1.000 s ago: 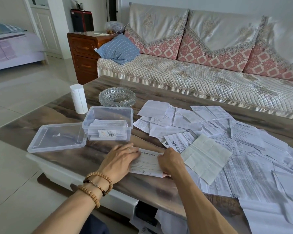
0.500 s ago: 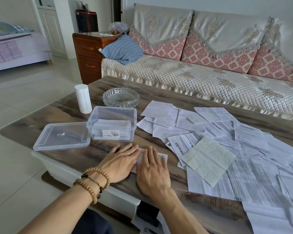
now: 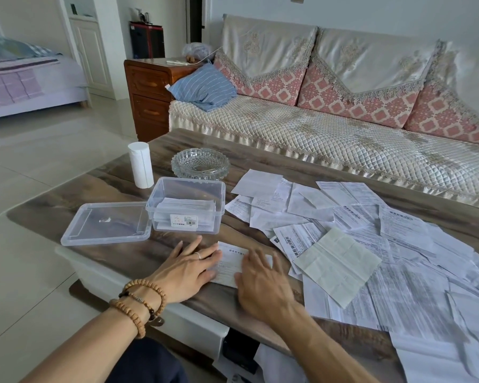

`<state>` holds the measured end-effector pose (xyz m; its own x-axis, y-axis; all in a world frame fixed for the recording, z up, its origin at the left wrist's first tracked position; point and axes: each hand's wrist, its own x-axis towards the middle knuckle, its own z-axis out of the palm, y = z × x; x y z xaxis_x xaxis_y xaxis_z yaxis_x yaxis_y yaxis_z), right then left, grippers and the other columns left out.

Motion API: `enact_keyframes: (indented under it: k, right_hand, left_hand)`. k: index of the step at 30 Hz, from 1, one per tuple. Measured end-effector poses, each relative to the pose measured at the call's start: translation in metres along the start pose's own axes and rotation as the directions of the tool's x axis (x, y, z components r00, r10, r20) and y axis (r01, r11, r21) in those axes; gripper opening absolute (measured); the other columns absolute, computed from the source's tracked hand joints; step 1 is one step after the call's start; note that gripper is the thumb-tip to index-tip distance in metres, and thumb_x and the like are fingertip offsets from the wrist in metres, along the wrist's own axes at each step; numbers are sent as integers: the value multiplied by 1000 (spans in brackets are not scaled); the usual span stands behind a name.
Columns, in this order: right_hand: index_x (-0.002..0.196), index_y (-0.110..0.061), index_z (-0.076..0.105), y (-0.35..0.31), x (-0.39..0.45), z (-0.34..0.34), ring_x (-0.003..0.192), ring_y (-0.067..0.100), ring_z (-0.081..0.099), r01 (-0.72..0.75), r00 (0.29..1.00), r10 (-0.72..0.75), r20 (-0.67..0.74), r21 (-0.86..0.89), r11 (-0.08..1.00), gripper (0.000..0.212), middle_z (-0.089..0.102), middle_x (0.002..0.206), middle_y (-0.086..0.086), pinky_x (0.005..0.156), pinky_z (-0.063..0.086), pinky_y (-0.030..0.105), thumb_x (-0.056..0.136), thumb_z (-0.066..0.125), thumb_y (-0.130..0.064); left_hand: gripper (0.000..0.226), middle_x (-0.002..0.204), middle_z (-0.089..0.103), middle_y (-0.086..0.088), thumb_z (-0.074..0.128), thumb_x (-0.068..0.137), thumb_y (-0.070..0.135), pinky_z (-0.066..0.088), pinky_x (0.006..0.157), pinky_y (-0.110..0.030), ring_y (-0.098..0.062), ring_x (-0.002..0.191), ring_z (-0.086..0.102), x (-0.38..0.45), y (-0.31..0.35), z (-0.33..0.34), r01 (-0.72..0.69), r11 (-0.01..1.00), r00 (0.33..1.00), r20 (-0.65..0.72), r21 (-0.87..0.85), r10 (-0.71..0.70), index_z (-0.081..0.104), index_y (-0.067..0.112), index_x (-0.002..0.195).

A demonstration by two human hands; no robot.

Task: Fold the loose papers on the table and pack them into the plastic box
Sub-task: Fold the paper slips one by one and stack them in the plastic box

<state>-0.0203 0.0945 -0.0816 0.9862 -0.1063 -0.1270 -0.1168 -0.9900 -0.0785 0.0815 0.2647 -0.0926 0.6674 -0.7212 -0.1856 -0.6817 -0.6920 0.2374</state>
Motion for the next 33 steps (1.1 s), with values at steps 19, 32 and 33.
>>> enact_keyframes:
  k: [19, 32, 33]
  right_hand:
    - [120, -17, 65, 16, -43, -8, 117, 18, 51, -189, 888, 421, -184, 689, 700, 30, 50, 137, 4, 93, 38, 25, 94, 50, -15]
    - [126, -4, 51, 6, -5, -24, 76, 22, 58, -252, 656, 693, 299, 952, -173, 51, 59, 98, 14, 77, 57, 38, 78, 69, -1]
    - [125, -3, 51, 6, -2, -24, 75, 22, 59, -244, 657, 691, 301, 952, -183, 51, 59, 97, 14, 77, 58, 38, 77, 70, -1]
  left_hand:
    - [33, 147, 48, 8, 42, 101, 36, 12, 120, -33, -12, 143, 27, -16, 25, 8, 111, 994, 925, -366, 10, -100, 65, 29, 125]
    - [39, 145, 49, 10, 37, 101, 42, 24, 115, -34, -11, 131, 44, -22, 31, 7, 134, 990, 921, -364, -37, -138, 62, 28, 127]
    - [39, 145, 49, 12, 38, 101, 43, 23, 116, -34, -10, 130, 44, -22, 30, 5, 132, 990, 921, -363, -45, -139, 62, 29, 127]
